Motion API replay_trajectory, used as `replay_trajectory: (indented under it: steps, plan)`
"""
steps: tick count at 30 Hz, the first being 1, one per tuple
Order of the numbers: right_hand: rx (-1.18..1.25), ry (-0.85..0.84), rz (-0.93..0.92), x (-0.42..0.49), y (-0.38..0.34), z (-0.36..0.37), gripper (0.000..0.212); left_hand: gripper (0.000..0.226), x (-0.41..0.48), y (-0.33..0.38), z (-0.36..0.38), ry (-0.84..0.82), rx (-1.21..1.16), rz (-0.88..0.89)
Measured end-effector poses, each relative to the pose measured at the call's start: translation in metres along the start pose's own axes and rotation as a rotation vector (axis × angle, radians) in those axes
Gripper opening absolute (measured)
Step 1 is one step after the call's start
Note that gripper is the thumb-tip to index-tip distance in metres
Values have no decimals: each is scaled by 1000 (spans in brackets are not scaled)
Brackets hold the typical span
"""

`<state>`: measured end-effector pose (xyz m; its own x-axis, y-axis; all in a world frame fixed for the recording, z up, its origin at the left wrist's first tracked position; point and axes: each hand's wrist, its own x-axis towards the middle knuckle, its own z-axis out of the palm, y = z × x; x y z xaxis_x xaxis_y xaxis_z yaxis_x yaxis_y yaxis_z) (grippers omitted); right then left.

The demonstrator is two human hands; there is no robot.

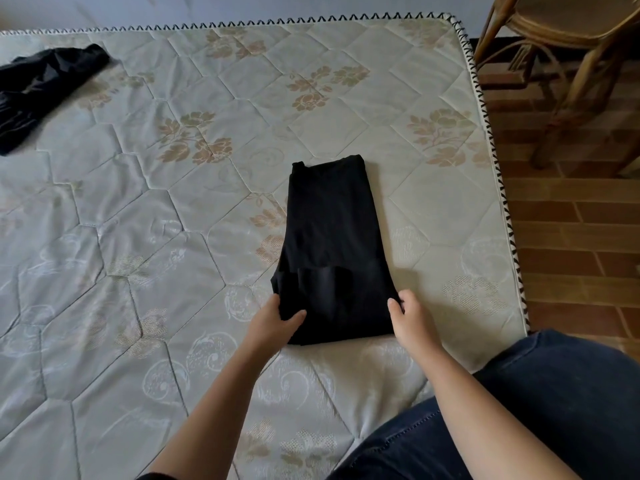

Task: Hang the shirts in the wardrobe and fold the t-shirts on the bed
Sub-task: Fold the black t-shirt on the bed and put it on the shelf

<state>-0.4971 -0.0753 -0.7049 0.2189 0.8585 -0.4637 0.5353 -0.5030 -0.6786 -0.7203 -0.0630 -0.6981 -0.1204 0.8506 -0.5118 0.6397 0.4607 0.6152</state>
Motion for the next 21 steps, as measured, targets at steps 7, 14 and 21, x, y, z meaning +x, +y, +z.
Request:
replay_trajectory:
  steps: [7, 14, 21]
  plan:
    - [-23, 70, 8, 2, 0, 1, 10, 16, 3, 6, 9, 191, 167, 53]
    - [26, 193, -64, -5, -1, 0, 27, 33, -10, 5, 22, 629, 335, 504]
    - [-380, 87, -806, 3, -8, 26, 47, 52, -8, 24, 63, 93, 549, 716]
